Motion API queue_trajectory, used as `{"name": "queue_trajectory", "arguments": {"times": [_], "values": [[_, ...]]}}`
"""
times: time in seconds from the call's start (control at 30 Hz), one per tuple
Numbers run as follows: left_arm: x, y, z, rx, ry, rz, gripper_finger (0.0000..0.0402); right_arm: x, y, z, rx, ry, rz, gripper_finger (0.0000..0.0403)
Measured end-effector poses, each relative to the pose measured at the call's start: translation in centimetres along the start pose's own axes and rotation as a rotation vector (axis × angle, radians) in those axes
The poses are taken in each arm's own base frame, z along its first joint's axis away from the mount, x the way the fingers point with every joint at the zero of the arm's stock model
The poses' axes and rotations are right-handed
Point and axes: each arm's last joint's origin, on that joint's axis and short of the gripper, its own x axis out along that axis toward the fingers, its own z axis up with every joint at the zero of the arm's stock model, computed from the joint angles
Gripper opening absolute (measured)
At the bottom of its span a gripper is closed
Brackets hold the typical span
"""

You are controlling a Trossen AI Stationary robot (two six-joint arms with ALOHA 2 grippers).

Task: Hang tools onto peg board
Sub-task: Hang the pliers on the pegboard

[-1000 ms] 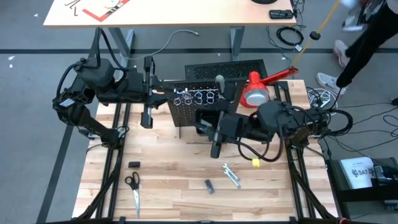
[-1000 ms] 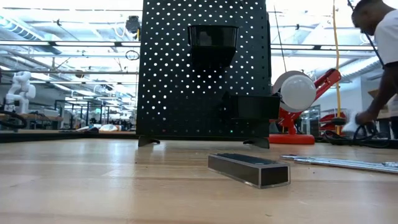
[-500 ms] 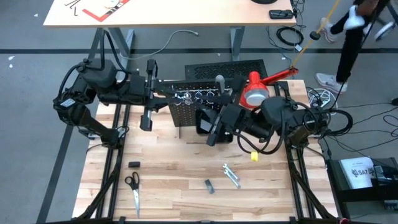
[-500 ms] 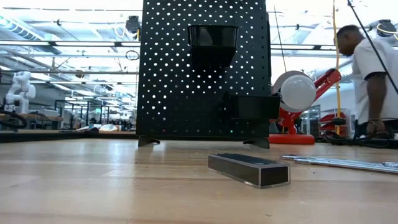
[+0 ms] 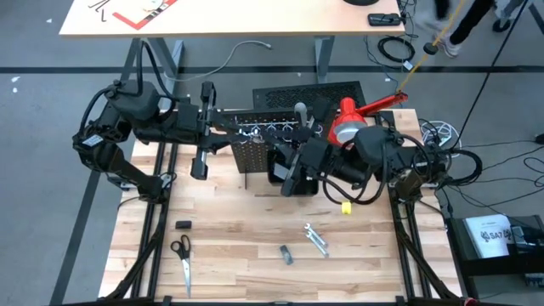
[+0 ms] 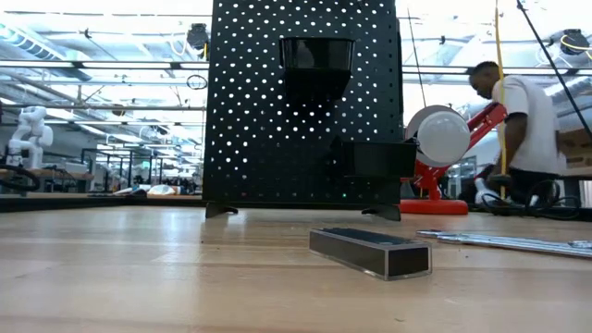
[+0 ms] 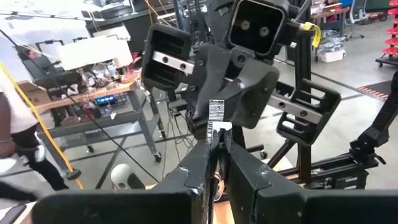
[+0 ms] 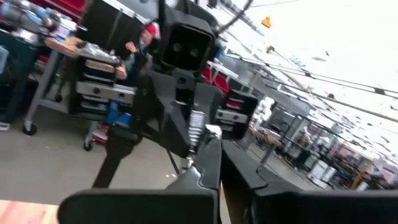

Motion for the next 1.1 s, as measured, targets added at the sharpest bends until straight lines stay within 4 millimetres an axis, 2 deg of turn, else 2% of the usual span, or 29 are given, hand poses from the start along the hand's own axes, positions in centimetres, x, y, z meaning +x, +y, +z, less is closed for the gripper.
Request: {"name": "queue_trajectory", "arguments": {"times": [0.17, 0.47, 1.1], "values": [[0.0, 0.0, 0.0, -0.002, 0.0, 0.001, 0.0038, 0.3, -0.3, -0.2, 0.015, -0.002, -0.003, 0.0001], [1.2, -0.2, -0.3, 0.001, 0.007, -0.002, 0.0038, 1.1, -0.4, -0.8, 0.032, -0.011, 0.018, 0.0], [1.3, 1.5, -0.8, -0.001, 0.031, 0.085, 0.0038, 0.6, -0.4, -0.7, -0.043, 0.043, -0.034, 0.0]]}}
